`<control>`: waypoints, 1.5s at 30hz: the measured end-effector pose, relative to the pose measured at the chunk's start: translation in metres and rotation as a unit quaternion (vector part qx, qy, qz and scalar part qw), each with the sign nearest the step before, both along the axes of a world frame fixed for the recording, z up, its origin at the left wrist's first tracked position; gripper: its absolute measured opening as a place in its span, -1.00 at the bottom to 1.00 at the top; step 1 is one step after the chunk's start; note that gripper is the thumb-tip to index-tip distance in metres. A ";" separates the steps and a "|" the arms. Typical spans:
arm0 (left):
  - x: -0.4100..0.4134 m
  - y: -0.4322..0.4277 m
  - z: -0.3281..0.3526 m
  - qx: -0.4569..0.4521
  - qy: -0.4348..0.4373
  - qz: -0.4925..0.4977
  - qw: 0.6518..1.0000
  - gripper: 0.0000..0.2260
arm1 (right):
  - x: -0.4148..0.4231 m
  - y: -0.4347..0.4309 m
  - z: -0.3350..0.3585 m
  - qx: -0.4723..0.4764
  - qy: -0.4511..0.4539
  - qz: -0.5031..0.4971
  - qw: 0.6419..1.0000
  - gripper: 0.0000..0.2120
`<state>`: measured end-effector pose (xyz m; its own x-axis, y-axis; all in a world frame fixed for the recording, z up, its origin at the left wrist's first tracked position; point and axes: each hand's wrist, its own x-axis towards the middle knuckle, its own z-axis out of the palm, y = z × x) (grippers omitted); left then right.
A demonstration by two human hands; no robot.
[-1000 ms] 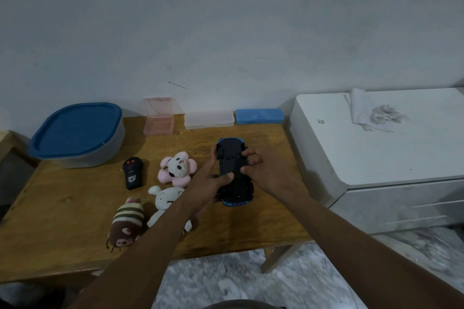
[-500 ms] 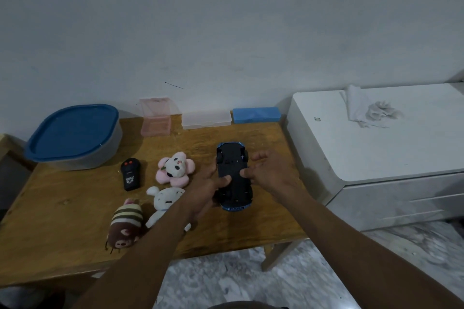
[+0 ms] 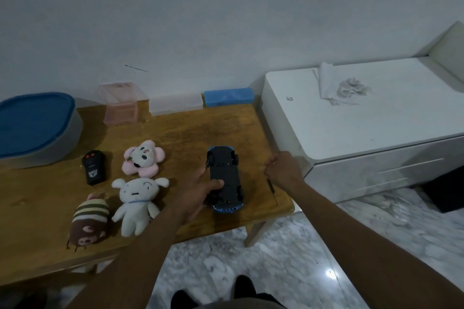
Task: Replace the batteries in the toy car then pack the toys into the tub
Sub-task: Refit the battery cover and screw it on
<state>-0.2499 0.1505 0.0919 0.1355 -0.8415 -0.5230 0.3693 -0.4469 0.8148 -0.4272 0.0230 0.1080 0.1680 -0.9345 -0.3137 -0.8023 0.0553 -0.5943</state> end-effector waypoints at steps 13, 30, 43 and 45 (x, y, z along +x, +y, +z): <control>-0.029 -0.003 -0.015 0.028 0.011 0.030 0.999 -0.34 | -0.030 0.002 -0.053 -0.035 0.100 0.095 0.990 -0.88; 0.016 -0.027 0.040 -0.049 -0.067 0.016 0.996 -0.44 | 0.038 -0.021 0.072 -0.071 -0.389 0.070 0.916 -0.67; 0.031 -0.028 0.074 -0.076 -0.089 0.038 0.992 -0.51 | 0.076 -0.017 0.095 -0.123 -0.426 0.078 0.893 -0.76; 0.033 -0.026 0.075 -0.076 -0.094 0.041 0.992 -0.48 | 0.079 -0.017 0.095 -0.123 -0.424 0.081 0.894 -0.77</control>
